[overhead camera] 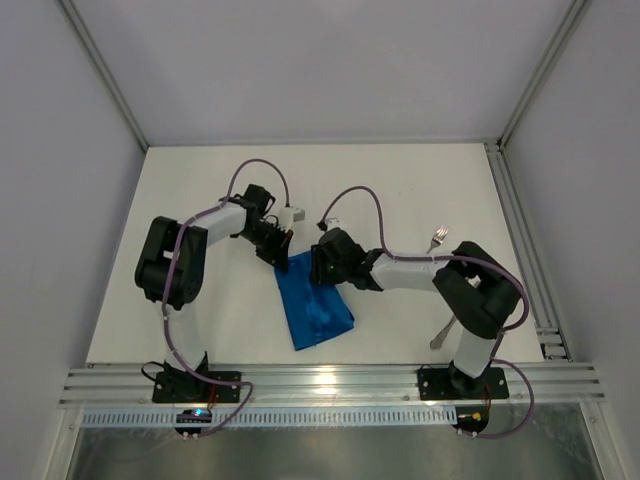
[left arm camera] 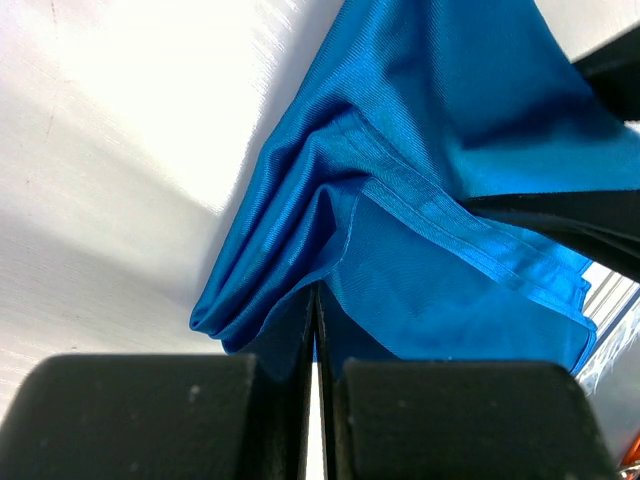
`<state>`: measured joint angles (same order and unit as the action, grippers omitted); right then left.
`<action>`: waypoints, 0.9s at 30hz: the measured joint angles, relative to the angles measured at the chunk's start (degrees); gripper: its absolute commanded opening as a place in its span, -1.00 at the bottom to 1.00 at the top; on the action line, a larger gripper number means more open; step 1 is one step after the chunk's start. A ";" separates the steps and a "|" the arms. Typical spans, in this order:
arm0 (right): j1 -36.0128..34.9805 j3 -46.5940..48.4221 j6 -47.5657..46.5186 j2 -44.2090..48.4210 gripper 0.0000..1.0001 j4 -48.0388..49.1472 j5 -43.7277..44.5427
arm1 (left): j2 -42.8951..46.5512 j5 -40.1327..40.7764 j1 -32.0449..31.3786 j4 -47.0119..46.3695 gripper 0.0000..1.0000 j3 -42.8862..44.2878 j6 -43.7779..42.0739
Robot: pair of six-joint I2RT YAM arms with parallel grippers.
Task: Fold the napkin into a case and place the utensils inside
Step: Fold the 2/3-rectangle-folded napkin at the center of the board.
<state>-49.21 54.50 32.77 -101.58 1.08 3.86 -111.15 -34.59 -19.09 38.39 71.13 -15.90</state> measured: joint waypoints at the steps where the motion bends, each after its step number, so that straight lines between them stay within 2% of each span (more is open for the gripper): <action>1: 0.48 -0.66 0.28 0.00 -0.07 1.05 -0.52 | 0.00 0.00 0.00 0.00 -1.00 0.00 0.07; 14: 1.60 -3.89 1.99 1.53 0.09 7.96 -6.23 | -0.02 -0.02 0.00 0.00 -1.00 0.00 0.37; 27: 1.64 -4.11 2.95 2.36 0.07 7.39 -5.95 | -0.02 -0.02 0.00 -0.02 -1.00 0.00 0.48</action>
<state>-47.57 50.39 35.73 -99.22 8.47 -2.09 -111.18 -34.61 -19.09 38.37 71.13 -15.42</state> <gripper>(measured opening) 0.548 0.002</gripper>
